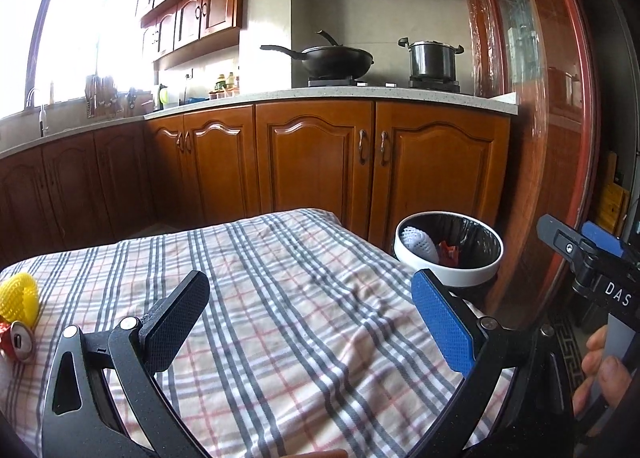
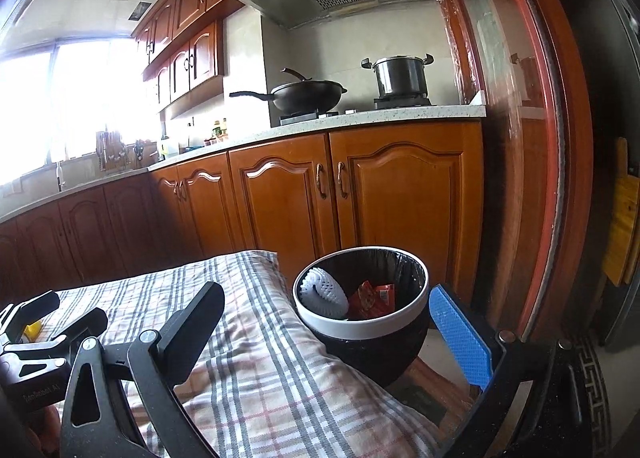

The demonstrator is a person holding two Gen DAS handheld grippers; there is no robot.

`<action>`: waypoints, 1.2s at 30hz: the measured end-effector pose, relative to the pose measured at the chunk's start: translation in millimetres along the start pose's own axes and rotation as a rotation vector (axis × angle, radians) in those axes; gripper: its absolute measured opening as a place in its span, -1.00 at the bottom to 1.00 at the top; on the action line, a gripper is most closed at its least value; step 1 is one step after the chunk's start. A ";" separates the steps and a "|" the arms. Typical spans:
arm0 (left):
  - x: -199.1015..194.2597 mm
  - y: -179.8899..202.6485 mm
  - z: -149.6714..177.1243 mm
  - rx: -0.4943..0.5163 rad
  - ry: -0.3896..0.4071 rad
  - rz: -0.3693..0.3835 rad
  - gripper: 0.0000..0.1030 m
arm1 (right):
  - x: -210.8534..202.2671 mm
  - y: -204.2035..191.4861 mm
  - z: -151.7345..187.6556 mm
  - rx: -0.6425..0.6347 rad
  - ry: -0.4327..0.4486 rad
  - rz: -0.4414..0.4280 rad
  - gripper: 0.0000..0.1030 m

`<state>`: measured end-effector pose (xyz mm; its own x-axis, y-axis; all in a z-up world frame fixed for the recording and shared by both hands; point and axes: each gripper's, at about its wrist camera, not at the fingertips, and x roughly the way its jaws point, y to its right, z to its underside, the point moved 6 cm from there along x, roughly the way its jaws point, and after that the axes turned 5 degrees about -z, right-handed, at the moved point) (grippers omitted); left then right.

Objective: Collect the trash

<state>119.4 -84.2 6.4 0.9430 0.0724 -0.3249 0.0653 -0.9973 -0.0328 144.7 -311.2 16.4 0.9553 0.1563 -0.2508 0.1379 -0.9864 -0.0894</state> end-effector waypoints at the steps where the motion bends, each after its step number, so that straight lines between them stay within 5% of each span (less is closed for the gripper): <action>1: 0.2 0.3 -0.4 0.001 -0.001 0.002 1.00 | -0.2 -0.1 -0.1 0.000 0.000 0.000 1.00; 36: -3.4 -4.1 -1.8 -0.025 0.007 0.005 1.00 | 2.0 -8.3 4.1 0.007 -0.027 -0.053 1.00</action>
<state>116.5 -80.4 9.3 0.9456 0.0673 -0.3184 0.0685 -0.9976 -0.0074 144.4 -302.5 12.8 0.9394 0.2099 -0.2712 0.1863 -0.9763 -0.1102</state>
